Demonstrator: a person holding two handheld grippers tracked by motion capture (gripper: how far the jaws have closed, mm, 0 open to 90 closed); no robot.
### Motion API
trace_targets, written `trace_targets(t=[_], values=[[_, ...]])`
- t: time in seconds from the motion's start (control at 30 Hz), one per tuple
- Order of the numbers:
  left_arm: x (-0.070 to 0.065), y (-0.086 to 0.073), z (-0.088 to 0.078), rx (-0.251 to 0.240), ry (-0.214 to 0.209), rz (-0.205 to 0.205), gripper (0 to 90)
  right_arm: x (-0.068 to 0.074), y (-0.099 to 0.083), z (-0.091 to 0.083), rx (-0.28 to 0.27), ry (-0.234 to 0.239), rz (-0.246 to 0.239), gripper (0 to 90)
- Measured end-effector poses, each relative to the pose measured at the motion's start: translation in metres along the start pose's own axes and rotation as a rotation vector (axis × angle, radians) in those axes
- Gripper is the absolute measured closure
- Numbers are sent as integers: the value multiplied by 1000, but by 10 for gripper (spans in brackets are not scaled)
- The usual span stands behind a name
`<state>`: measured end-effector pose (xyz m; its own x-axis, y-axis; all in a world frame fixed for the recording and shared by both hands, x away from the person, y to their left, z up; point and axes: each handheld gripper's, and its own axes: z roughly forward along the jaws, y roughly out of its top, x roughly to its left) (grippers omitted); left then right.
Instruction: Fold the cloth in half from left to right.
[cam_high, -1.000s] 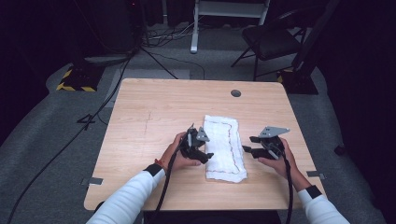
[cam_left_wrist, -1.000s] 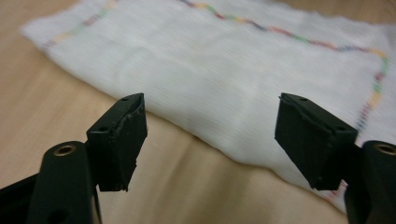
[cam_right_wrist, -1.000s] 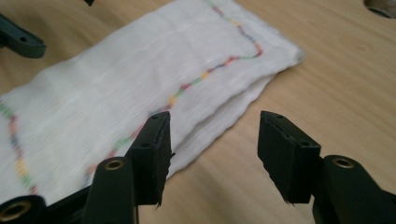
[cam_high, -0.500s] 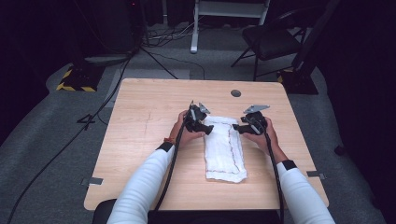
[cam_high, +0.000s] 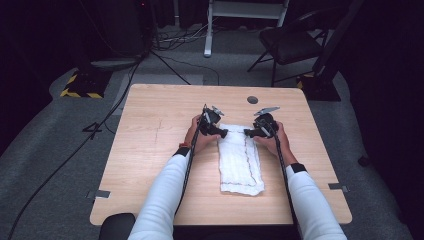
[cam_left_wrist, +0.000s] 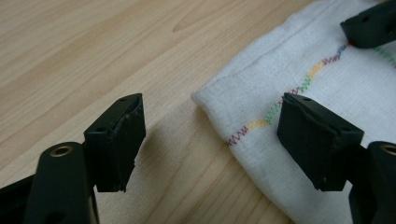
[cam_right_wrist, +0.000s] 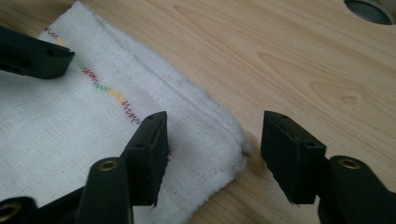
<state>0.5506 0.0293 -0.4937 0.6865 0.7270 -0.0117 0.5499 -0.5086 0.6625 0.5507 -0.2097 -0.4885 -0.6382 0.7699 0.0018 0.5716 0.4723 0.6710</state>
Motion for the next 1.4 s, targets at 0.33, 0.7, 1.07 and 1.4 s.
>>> trace_targets(t=[0.33,0.7,1.07,1.4], values=[[0,-1,0,-13,-81,11,463,-1,-2,-1,-8,96,24,724],[-4,5,0,-18,-119,54,770,5,1,-5,-37,67,-47,835],[-8,21,-9,-91,-37,81,836,6,12,-22,-127,-14,-79,843],[-7,33,-30,-162,-9,106,843,9,26,-43,-203,-37,-100,845]])
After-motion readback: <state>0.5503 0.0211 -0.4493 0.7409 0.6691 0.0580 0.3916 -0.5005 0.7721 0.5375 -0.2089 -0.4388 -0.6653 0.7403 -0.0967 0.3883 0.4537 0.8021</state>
